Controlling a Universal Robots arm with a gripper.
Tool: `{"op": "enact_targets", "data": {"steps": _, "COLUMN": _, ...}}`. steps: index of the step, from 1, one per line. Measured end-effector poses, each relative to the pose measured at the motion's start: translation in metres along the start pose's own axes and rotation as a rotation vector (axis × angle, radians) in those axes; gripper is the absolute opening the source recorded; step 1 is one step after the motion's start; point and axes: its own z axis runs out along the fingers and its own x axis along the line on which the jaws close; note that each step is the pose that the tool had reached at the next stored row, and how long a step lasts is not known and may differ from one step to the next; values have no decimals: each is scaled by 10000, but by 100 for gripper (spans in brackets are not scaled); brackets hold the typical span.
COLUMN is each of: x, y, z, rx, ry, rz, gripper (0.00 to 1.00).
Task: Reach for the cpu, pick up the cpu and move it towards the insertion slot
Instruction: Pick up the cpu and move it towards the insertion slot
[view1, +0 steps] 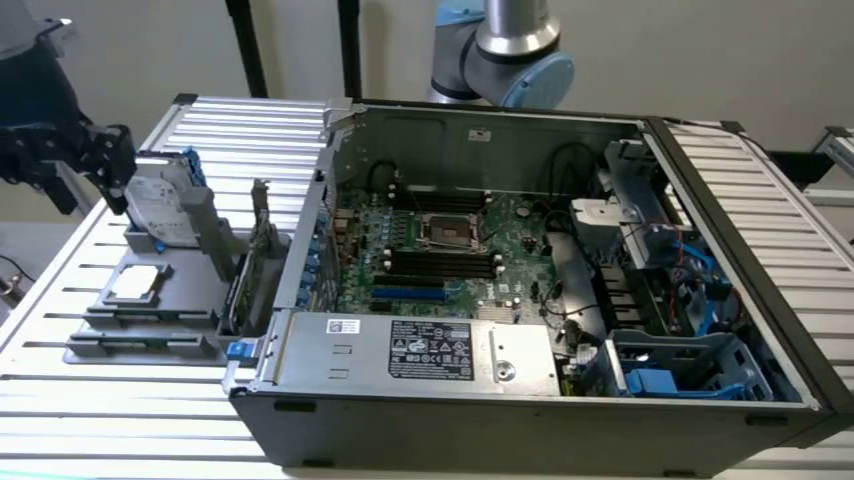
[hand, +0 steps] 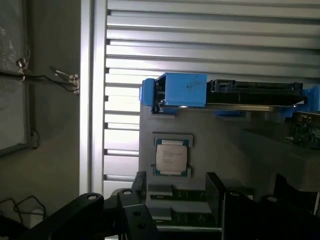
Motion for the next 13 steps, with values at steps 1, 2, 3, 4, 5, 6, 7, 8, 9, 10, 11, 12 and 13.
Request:
{"op": "enact_targets", "data": {"steps": 1, "x": 1, "y": 0, "z": 19, "rx": 0, "ry": 0, "rz": -4, "gripper": 59}}
{"op": "enact_targets", "data": {"steps": 2, "x": 2, "y": 1, "z": 37, "rx": 0, "ry": 0, "rz": -7, "gripper": 59}}
{"op": "enact_targets", "data": {"steps": 3, "x": 2, "y": 1, "z": 55, "rx": 0, "ry": 0, "rz": -10, "gripper": 59}}
{"op": "enact_targets", "data": {"steps": 4, "x": 3, "y": 1, "z": 73, "rx": 0, "ry": 1, "rz": -12, "gripper": 59}}
{"op": "enact_targets", "data": {"steps": 5, "x": 4, "y": 1, "z": 91, "rx": 0, "ry": 1, "rz": -14, "gripper": 59}}
{"op": "enact_targets", "data": {"steps": 6, "x": 5, "y": 2, "z": 109, "rx": 0, "ry": 1, "rz": -16, "gripper": 59}}
{"op": "enact_targets", "data": {"steps": 7, "x": 6, "y": 2, "z": 128, "rx": 0, "ry": 0, "rz": -18, "gripper": 59}}
{"op": "enact_targets", "data": {"steps": 8, "x": 8, "y": 2, "z": 146, "rx": 0, "ry": -1, "rz": -19, "gripper": 59}}
{"op": "enact_targets", "data": {"steps": 9, "x": 10, "y": 2, "z": 164, "rx": 0, "ry": -1, "rz": -21, "gripper": 59}}
{"op": "enact_targets", "data": {"steps": 10, "x": 13, "y": 3, "z": 182, "rx": 0, "ry": 0, "rz": -23, "gripper": 59}}
{"op": "enact_targets", "data": {"steps": 11, "x": 15, "y": 3, "z": 200, "rx": 0, "ry": 0, "rz": -25, "gripper": 59}}
{"op": "enact_targets", "data": {"steps": 12, "x": 18, "y": 2, "z": 219, "rx": 0, "ry": 0, "rz": -26, "gripper": 59}}
{"op": "enact_targets", "data": {"steps": 13, "x": 21, "y": 2, "z": 236, "rx": 1, "ry": 1, "rz": -28, "gripper": 59}}
